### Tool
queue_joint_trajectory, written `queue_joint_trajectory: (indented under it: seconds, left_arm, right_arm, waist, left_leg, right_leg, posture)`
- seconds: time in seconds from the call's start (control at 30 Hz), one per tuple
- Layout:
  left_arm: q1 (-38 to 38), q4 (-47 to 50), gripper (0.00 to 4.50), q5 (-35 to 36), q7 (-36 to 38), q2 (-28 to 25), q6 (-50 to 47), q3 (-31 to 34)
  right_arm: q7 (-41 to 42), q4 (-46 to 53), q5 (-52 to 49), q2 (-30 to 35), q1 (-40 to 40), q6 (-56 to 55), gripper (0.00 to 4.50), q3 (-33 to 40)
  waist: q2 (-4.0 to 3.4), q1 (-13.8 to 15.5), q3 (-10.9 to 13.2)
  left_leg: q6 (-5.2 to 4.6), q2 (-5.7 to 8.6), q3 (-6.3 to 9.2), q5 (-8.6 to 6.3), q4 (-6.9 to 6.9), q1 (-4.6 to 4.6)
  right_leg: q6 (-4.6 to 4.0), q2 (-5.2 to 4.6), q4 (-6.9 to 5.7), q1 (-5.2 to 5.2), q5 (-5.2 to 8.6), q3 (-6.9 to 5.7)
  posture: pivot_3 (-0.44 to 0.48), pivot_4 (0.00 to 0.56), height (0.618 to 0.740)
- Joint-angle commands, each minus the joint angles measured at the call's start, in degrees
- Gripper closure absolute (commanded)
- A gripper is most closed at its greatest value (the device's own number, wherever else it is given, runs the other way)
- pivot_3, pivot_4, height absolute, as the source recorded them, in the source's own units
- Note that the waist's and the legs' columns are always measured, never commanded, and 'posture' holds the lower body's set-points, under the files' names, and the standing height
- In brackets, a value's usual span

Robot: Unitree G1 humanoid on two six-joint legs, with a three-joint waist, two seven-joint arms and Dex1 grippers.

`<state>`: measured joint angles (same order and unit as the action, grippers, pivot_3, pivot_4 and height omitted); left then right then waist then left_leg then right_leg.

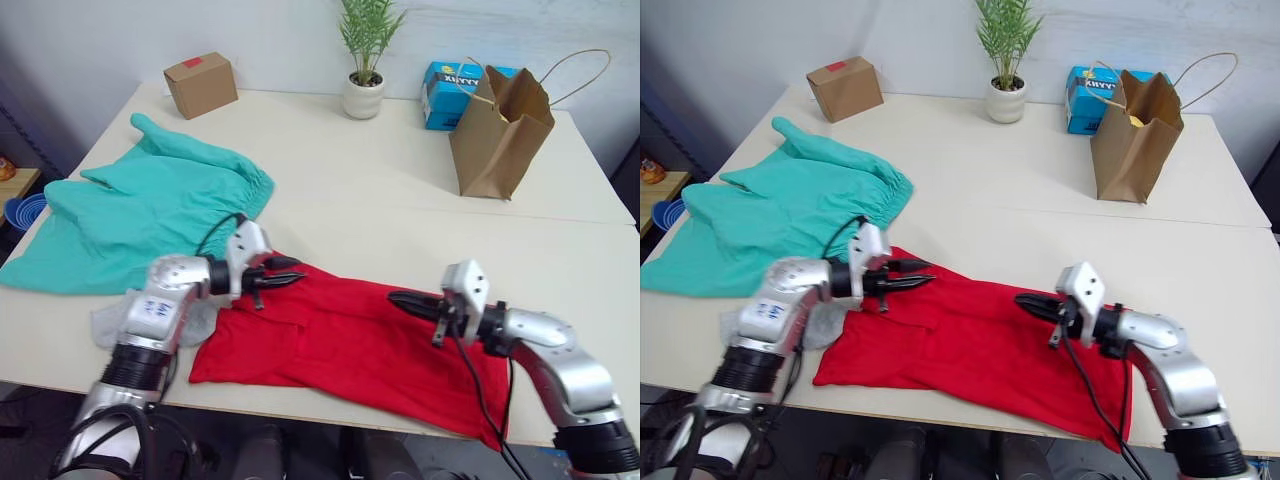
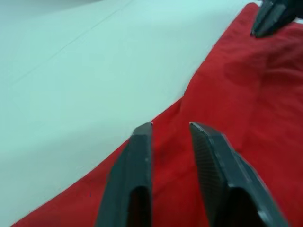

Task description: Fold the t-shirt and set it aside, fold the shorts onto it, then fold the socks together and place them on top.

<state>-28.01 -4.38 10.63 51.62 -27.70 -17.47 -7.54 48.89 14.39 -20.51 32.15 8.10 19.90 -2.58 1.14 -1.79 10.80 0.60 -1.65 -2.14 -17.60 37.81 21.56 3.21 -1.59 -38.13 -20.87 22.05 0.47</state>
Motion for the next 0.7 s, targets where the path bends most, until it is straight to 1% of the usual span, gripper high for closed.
queue_joint_trajectory:
  seconds: [0.03, 0.13, 0.2, 0.3, 0.43, 0.57, 0.63, 0.7]
  left_arm:
    - [1.25, 1.62, 4.48, -4.06, -5.53, 0.00, -1.21, -0.69]
    - [1.83, 1.93, 4.48, -5.41, -6.97, -1.30, -8.68, -1.46]
    - [1.86, 1.80, 4.48, -4.26, -8.76, -1.36, -11.17, 1.19]
    - [1.39, -0.26, 4.48, -3.94, -8.78, -3.08, -9.19, 3.57]
    - [1.50, 0.95, 4.48, -2.81, -3.98, -7.17, -5.39, 4.62]
    - [1.96, 4.63, 4.48, 2.31, 0.96, -10.57, -4.38, 8.67]
    - [2.42, 5.26, 4.48, 6.60, 5.17, -12.55, -3.81, 12.20]
    - [2.82, 5.29, 4.48, 10.83, 9.44, -14.82, -5.42, 14.75]
  right_arm:
    - [-3.54, -2.51, 6.09, -0.21, 2.40, -4.13, 4.50, -1.69]
    - [-5.14, -7.36, 6.89, 0.23, 1.78, -5.88, 4.50, 1.30]
    - [-3.45, -10.16, 7.08, 3.15, -0.51, -7.99, 4.50, 3.86]
    - [-2.24, -13.50, 5.41, 6.02, -3.07, -9.25, 4.50, 8.63]
    - [2.77, -16.65, 1.07, 9.25, -7.62, -12.07, 4.50, 15.86]
    - [7.04, -20.06, -0.48, 12.19, -12.05, -16.77, 4.50, 21.62]
    - [12.90, -13.12, -10.00, 15.21, -13.14, -8.48, 4.50, 25.13]
    - [15.74, -7.54, -15.76, 19.63, -13.90, 1.67, 4.50, 26.01]
  waist:
    - [0.00, -0.10, 0.00]
    - [0.00, 0.17, 0.00]
    - [-0.01, 0.43, -0.02]
    - [0.00, 0.31, -0.02]
    - [0.00, 0.15, -0.02]
    - [0.00, 0.21, -0.02]
    - [-0.05, 0.16, 0.01]
    - [-0.14, -0.30, 0.06]
  left_leg:
    - [0.02, 0.00, -0.02, 0.01, 0.00, 0.00]
    - [0.01, 0.00, -0.01, 0.01, 0.00, -0.07]
    - [0.01, -0.01, 0.02, 0.01, 0.00, -0.09]
    - [-0.04, 0.01, 0.03, -0.01, -0.01, -0.21]
    - [-0.04, -0.01, 0.02, -0.01, -0.07, -0.37]
    - [0.00, -0.01, 0.02, 0.01, -0.21, -0.33]
    - [-0.01, 0.01, 0.01, 0.00, -0.21, -0.30]
    - [0.00, -0.02, -0.04, 0.00, -0.23, -0.31]
  right_leg:
    - [0.00, 0.00, -0.05, -0.03, 0.00, 0.02]
    - [-0.01, 0.01, -0.18, -0.03, 0.00, 0.01]
    - [-0.01, 0.01, -0.15, 0.04, 0.00, -0.02]
    - [-0.01, -0.03, 0.03, 0.24, 0.00, -0.04]
    - [-0.01, 0.02, 0.04, 0.35, 0.00, -0.03]
    - [-0.01, 0.02, 0.15, 0.33, 0.00, -0.04]
    - [-0.01, -0.01, 0.18, 0.32, 0.00, -0.03]
    - [-0.01, 0.00, 0.16, 0.31, 0.00, 0.01]
  posture:
    - [0.000, 0.150, 0.740]
    - [0.000, 0.150, 0.740]
    - [0.000, 0.150, 0.740]
    - [0.000, 0.150, 0.740]
    - [0.000, 0.150, 0.740]
    - [0.000, 0.150, 0.740]
    - [0.000, 0.150, 0.740]
    - [0.000, 0.150, 0.740]
